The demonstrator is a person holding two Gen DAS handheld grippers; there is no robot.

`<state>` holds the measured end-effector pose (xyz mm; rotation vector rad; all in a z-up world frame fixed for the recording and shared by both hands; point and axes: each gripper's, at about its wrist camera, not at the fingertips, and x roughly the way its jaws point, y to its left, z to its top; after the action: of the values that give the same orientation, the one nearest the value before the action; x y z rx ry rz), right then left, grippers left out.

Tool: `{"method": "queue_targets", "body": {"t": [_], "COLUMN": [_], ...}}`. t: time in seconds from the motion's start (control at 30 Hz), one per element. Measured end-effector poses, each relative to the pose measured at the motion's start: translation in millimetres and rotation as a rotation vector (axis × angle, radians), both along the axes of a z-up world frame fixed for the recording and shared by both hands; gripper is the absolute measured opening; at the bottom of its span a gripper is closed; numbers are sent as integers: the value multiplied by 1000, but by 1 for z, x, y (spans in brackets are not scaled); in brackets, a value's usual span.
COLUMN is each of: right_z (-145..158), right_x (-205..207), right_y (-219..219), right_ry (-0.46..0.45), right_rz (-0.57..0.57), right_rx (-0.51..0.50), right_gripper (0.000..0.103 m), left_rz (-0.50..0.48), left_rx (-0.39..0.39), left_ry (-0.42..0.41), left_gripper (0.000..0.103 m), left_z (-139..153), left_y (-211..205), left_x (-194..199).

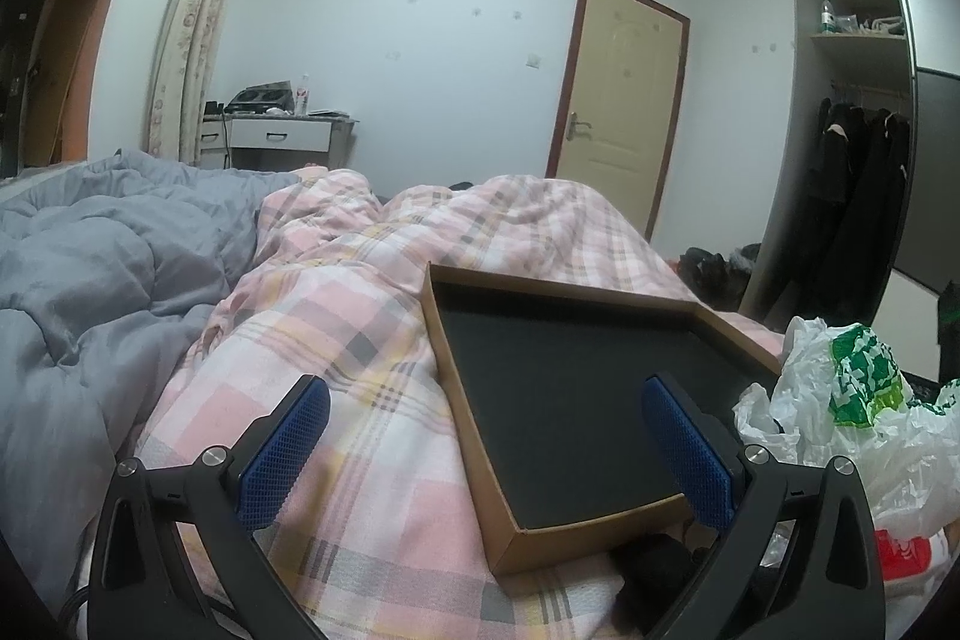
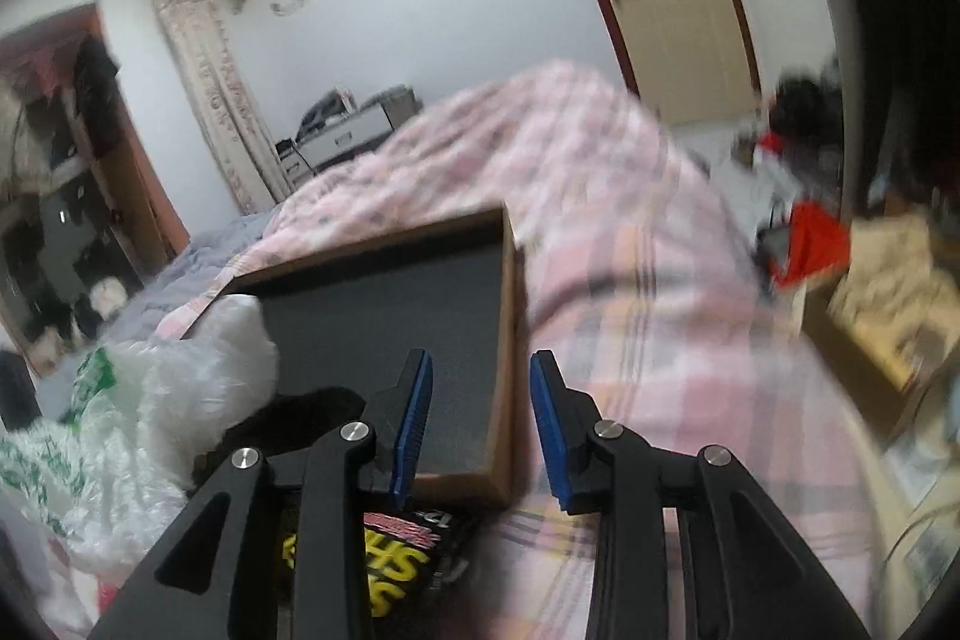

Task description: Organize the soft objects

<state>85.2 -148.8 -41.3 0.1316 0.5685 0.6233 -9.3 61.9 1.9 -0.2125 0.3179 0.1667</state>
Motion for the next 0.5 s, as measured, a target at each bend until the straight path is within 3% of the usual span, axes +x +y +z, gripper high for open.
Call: {"method": "queue_targets", "body": {"t": [0.07, 0.1, 0.27, 0.5], "right_z": [4, 5, -1, -7], "right_x": [-7, -13, -6, 1], "right_y": [10, 17, 36, 24], "right_ry": [-58, -89, -79, -58], "right_rz": [13, 28, 71, 71], "right_rx": [-38, -67, -152, -139], "right_gripper": [57, 61, 64, 68], "left_rz": [0, 0, 0, 0], "left_rx": [0, 0, 0, 0], "left_ry": [0, 0, 0, 1], "left_gripper": [103, 103, 103, 103], "left_z": [0, 0, 0, 0], "left_y": [0, 0, 0, 0], "left_x": [0, 0, 0, 0]}}
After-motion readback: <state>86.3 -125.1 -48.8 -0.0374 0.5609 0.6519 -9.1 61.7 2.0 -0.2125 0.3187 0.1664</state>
